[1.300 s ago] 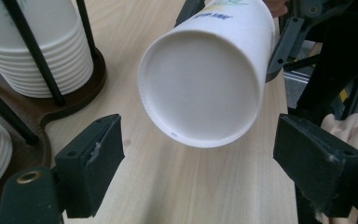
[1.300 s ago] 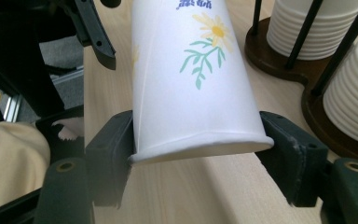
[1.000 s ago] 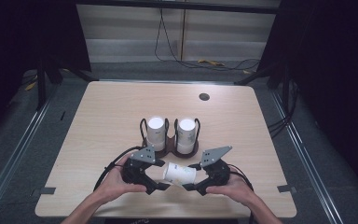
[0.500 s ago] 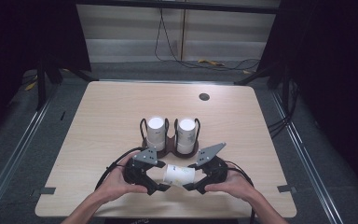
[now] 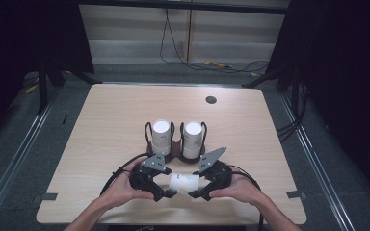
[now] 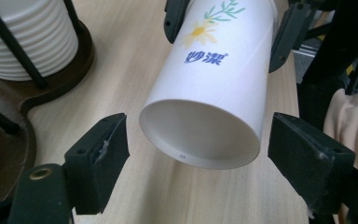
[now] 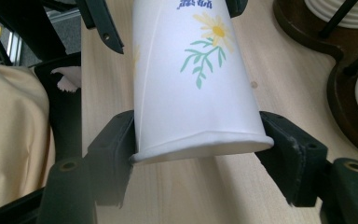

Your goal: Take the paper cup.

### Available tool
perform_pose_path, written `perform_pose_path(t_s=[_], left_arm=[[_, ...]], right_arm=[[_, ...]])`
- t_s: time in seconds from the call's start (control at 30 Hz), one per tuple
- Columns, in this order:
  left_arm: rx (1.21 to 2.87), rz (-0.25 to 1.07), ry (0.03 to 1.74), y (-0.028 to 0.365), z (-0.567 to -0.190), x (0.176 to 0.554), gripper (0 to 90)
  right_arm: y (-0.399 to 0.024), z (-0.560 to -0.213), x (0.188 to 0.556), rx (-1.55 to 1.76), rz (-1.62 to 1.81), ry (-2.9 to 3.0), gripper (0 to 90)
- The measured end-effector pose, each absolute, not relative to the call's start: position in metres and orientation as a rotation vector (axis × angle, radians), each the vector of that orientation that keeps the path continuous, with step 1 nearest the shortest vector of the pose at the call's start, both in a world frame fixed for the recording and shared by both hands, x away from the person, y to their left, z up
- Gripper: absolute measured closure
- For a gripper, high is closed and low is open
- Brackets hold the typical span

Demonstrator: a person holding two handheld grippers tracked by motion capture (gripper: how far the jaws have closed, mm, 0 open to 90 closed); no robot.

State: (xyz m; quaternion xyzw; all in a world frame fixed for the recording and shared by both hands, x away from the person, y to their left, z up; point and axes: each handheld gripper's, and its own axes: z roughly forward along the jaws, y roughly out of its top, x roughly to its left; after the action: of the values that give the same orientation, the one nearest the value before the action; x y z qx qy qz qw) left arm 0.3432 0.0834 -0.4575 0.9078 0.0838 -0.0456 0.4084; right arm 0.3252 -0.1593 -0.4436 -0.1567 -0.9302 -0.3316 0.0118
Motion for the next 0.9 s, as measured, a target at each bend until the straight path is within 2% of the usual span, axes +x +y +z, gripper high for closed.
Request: perform_pose_path(t_s=[0.37, 0.9], left_arm=[[2.326, -0.107, 0.168, 0.070, -0.456, 0.344, 21.5], [2.413, -0.101, 0.093, 0.066, -0.461, 0.341, 30.2]], right_arm=[[-0.154, -0.441, 0.329, -0.439, -0.948, -2.919, 31.1], [-0.145, -0.444, 0.330, -0.401, -0.898, -2.924, 31.1]])
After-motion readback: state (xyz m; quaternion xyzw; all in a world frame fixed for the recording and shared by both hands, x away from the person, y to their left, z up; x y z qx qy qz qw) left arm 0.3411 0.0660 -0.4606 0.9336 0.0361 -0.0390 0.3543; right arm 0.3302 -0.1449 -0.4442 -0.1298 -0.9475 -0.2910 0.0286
